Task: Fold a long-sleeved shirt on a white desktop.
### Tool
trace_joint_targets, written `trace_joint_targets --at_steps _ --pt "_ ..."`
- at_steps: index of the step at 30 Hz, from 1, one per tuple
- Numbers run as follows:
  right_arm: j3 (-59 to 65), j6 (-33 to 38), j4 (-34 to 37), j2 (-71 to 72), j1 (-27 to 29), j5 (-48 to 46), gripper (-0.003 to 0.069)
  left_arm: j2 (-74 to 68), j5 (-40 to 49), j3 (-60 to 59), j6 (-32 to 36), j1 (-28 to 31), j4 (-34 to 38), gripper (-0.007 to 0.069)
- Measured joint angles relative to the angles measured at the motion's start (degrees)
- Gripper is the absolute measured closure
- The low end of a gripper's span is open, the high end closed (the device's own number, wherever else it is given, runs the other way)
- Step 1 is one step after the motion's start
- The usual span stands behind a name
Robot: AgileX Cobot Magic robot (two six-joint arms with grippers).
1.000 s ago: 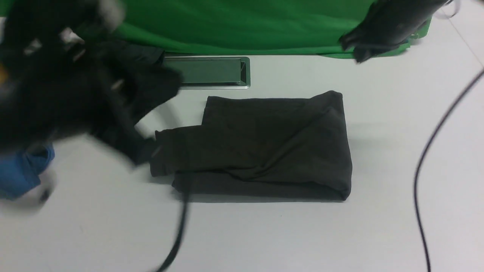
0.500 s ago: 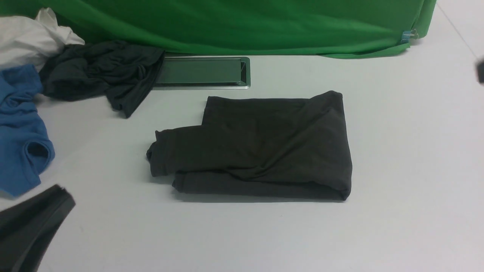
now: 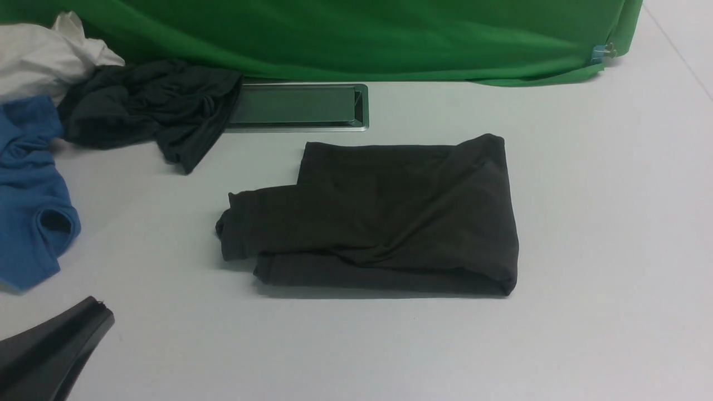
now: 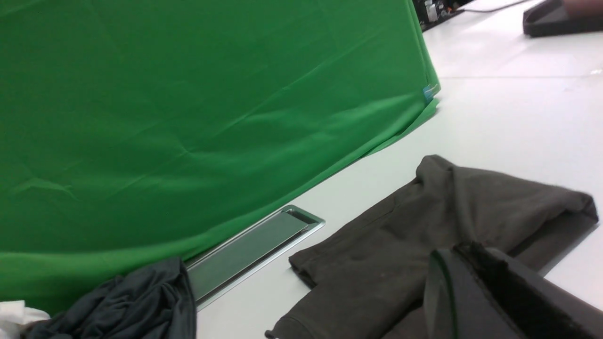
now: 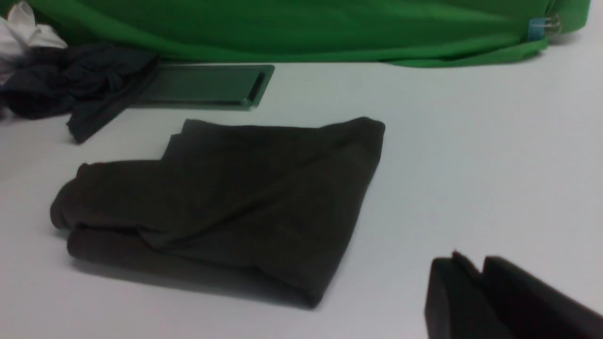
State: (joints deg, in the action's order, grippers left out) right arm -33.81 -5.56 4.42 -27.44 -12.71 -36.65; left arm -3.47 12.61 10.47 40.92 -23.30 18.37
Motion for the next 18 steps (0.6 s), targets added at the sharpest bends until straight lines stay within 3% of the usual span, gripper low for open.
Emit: trace_joint_targets --at_steps 13,18 --pt "2.3 0.1 -2.6 0.6 0.1 1.6 0.0561 0.0 0.0 0.0 0.7 0.0 -0.5 0.0608" --pt "5.1 2.8 -4.4 5.0 1.5 5.3 0.0627 0.0 0.0 0.0 0.7 0.0 -0.7 0.0608"
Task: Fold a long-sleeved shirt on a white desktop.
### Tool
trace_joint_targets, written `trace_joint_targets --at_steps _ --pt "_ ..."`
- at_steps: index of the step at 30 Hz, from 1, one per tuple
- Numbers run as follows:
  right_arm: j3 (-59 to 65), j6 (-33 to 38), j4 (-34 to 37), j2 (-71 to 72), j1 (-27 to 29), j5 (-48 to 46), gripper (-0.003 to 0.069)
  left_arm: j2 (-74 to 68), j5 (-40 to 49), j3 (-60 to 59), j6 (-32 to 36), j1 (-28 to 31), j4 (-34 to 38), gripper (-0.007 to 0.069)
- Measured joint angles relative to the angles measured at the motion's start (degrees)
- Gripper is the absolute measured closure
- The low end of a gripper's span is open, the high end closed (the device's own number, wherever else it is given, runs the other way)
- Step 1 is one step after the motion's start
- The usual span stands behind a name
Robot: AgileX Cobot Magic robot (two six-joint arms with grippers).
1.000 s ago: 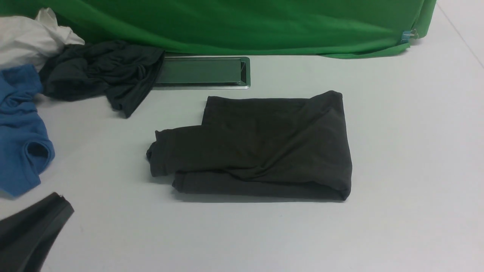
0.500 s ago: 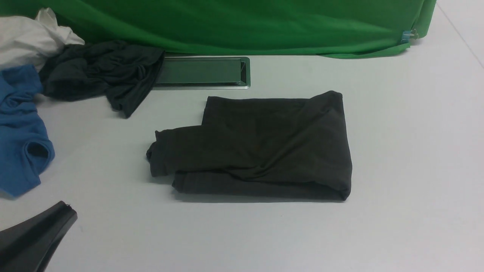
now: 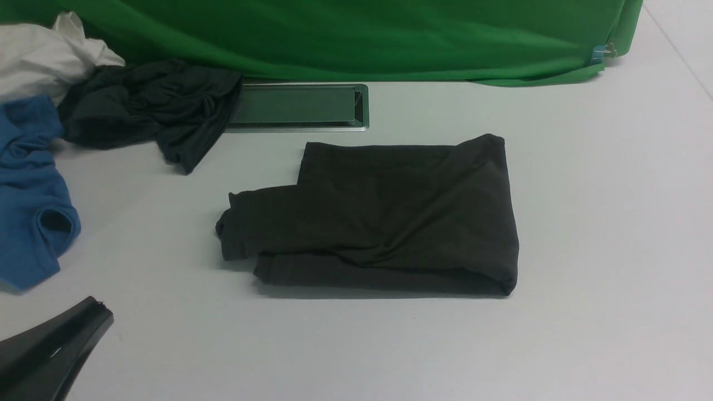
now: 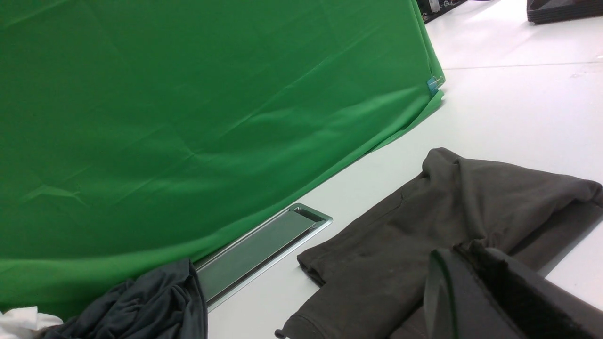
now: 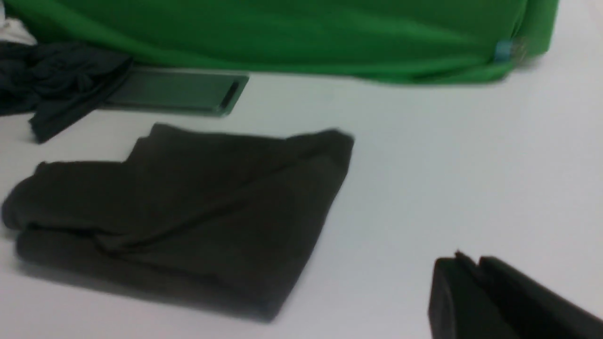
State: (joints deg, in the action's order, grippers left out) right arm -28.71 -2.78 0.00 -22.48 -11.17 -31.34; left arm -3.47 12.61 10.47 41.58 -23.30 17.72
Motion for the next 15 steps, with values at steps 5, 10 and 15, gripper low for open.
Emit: trace_joint_targets --at_steps 5,10,15 --pt "12.1 2.8 0.0 6.9 3.0 13.0 0.0642 0.0 0.0 0.0 0.0 0.0 0.0 0.0608" --pt "22.3 3.3 0.0 13.4 5.4 20.2 0.0642 0.0 0.0 0.0 0.0 0.0 -0.1 0.0608" --pt "29.0 2.8 0.0 20.4 7.9 21.7 0.0642 0.0 0.0 0.0 0.0 0.0 -0.2 0.0608"
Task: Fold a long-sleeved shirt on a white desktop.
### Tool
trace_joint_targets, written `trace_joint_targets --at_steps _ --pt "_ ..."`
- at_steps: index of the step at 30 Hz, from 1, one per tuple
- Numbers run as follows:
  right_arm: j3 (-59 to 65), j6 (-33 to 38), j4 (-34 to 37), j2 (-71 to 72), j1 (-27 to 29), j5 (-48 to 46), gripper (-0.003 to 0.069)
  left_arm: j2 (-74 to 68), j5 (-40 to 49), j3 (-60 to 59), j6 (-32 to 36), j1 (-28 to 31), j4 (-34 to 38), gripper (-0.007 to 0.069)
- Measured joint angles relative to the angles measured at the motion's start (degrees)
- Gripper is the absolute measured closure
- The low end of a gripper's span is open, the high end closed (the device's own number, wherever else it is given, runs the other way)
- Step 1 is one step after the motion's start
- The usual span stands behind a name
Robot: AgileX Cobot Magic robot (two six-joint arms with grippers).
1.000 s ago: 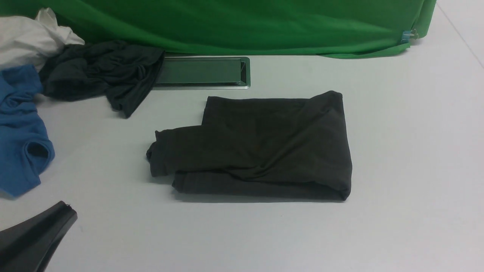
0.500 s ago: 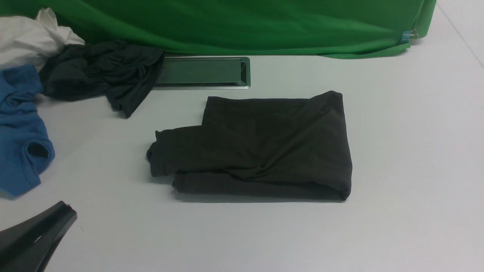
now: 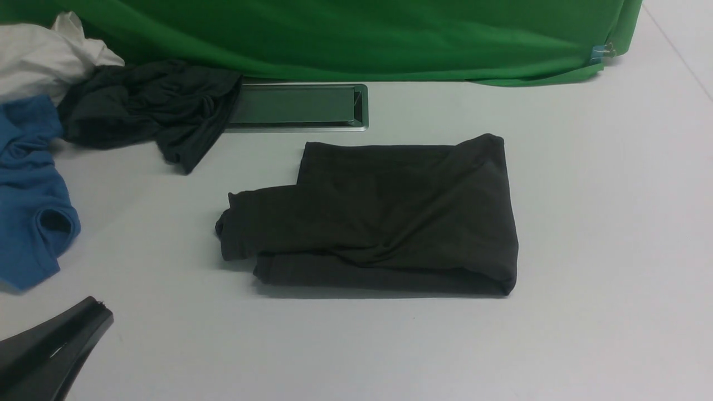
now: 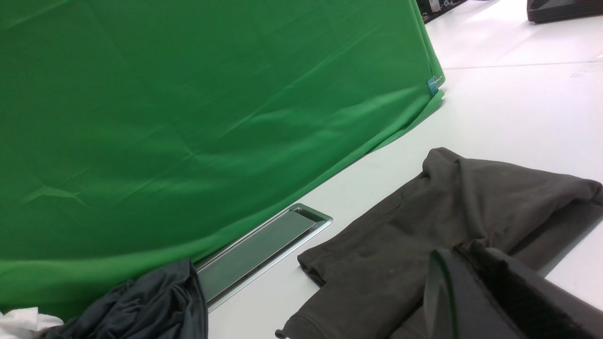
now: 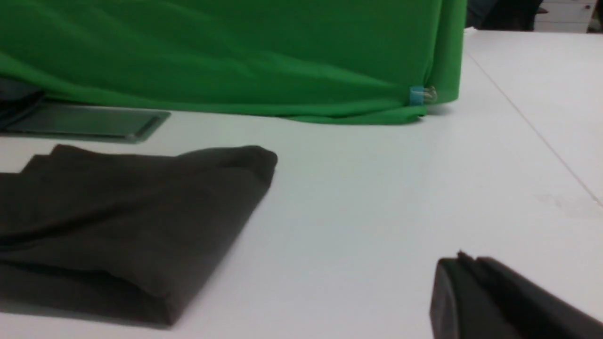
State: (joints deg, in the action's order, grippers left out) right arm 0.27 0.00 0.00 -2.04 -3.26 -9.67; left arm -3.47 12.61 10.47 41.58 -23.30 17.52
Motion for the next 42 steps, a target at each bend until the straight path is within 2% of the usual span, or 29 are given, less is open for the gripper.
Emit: trace_joint_targets --at_steps 6,18,42 --pt "0.2 -0.5 0.0 1.9 1.0 -4.2 0.0642 0.0 0.1 0.0 0.0 0.0 -0.1 0.0608" --pt "0.2 -0.9 0.0 2.1 1.0 -4.5 0.0637 0.0 0.1 0.0 0.0 0.0 -0.1 0.0608" --pt "0.2 -1.0 0.0 2.1 1.0 -4.5 0.0576 0.0 -0.2 0.0 0.0 0.2 -1.6 0.0608"
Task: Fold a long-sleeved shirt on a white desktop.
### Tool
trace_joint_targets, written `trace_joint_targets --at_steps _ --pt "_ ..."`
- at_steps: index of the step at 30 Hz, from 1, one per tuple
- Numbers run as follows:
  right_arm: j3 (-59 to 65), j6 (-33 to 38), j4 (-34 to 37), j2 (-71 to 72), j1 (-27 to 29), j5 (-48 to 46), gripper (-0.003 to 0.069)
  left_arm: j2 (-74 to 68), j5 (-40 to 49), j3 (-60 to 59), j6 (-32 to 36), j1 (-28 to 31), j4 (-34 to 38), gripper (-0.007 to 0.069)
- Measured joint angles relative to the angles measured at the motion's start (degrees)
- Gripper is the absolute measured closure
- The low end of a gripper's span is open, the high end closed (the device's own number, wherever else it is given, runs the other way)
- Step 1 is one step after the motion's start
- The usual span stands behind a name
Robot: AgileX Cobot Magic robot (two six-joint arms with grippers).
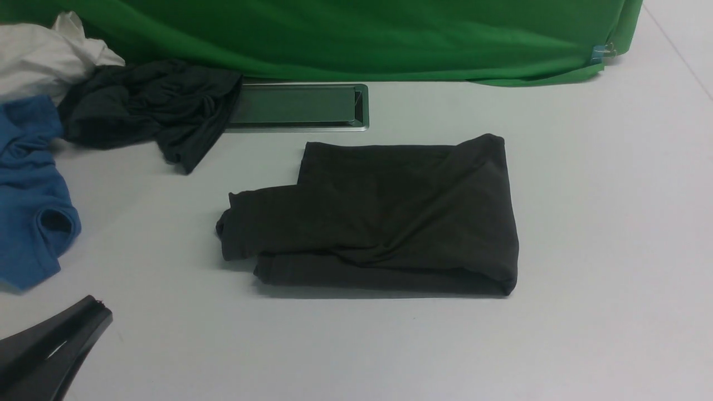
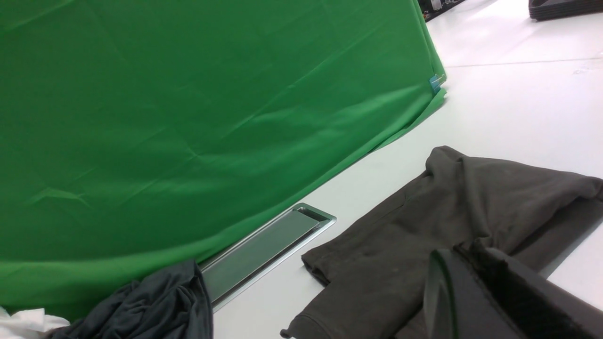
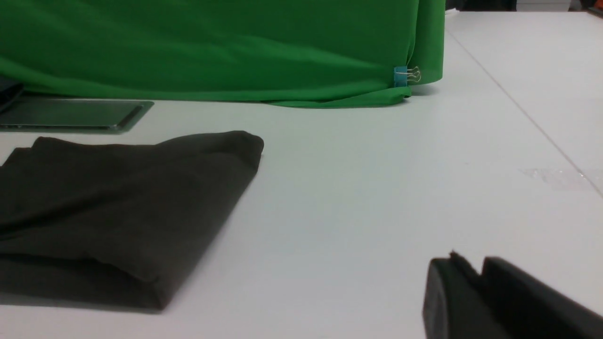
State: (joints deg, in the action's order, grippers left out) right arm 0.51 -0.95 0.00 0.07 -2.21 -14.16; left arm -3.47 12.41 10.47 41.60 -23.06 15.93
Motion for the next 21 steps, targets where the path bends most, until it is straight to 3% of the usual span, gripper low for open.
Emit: trace_joint_targets --at_steps 5,8,12,16,21 --pt "0.0 0.0 0.0 0.0 0.0 0.0 0.0567 0.9 0.9 0.0 -5.9 7.2 -4.9 0.0608" --pt "0.0 0.0 0.0 0.0 0.0 0.0 0.0563 3.0 0.2 -1.1 -9.6 17.1 -2.5 0.0608" --pt "0.0 0.0 0.0 0.0 0.0 0.0 0.0554 3.5 -2.4 -5.1 -10.6 24.3 0.3 0.0608" --pt "0.0 0.0 0.0 0.0 0.0 0.0 0.0547 3.6 -3.5 -10.0 -14.3 26.1 1.0 0.0608" --pt "0.0 0.0 0.0 0.0 0.0 0.0 0.0536 3.6 2.8 -10.8 -19.3 26.1 -0.3 0.0608"
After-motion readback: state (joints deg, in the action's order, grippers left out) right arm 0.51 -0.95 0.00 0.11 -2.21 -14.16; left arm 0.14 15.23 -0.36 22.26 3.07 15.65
